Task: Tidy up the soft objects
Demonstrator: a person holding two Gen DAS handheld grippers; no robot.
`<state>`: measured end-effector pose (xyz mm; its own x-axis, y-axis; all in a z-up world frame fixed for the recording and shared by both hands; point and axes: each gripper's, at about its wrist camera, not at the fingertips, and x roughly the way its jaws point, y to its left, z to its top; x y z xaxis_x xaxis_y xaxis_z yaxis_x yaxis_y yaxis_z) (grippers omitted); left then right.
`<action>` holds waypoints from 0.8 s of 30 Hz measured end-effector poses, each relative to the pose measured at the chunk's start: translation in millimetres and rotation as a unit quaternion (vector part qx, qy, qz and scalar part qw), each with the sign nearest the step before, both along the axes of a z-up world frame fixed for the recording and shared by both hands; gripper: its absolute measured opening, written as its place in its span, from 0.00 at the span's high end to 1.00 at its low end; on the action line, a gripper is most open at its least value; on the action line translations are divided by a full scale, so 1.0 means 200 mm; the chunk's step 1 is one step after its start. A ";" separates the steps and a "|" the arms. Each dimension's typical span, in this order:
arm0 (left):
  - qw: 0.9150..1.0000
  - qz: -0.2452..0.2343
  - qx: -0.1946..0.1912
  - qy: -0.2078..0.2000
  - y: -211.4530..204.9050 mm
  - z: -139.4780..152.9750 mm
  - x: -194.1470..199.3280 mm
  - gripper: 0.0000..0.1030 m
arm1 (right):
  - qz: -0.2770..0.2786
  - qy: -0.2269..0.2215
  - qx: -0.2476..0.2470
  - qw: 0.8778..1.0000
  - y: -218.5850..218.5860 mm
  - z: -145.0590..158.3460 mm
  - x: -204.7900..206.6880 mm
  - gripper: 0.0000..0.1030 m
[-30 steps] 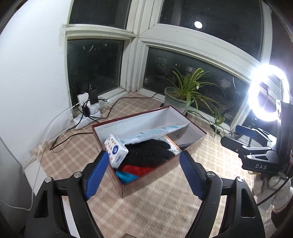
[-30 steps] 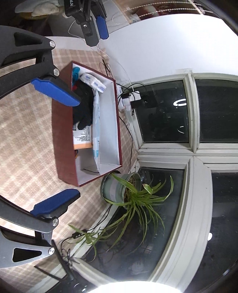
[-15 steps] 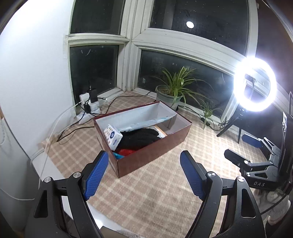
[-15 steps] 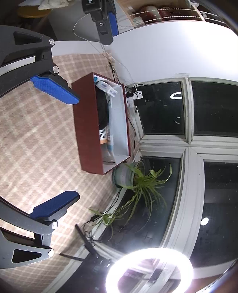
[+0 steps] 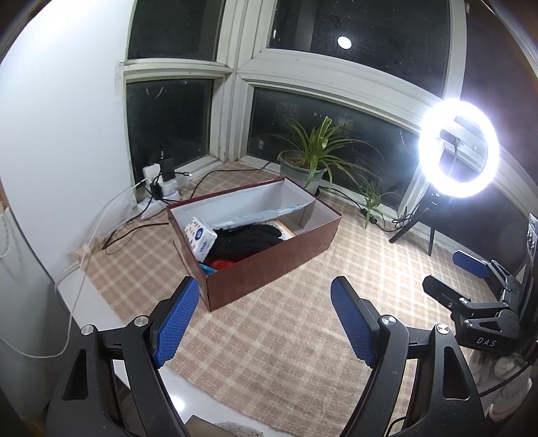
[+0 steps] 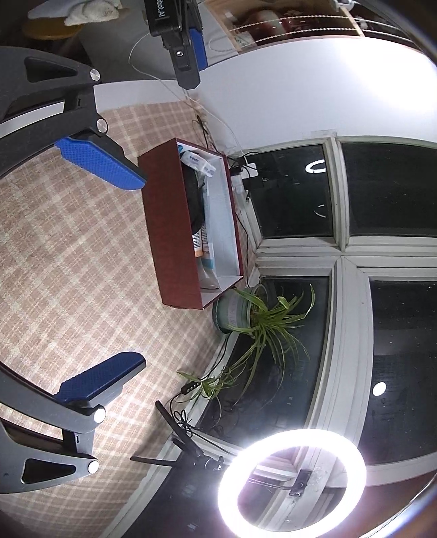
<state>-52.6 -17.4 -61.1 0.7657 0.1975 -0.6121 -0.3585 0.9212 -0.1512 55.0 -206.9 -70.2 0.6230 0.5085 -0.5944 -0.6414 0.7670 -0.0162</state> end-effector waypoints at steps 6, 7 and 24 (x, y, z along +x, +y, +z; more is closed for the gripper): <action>1.000 0.000 0.000 -0.003 -0.01 0.01 -0.01 0.22 | -0.003 -0.004 0.000 1.000 -0.01 0.00 0.00 0.07; 1.000 0.000 0.000 -0.003 -0.01 0.01 -0.01 0.22 | -0.004 -0.004 0.001 1.000 -0.01 0.00 0.00 0.07; 1.000 -0.007 -0.001 -0.009 -0.02 0.02 0.00 0.22 | -0.023 0.009 0.003 1.000 -0.07 -0.04 0.00 0.07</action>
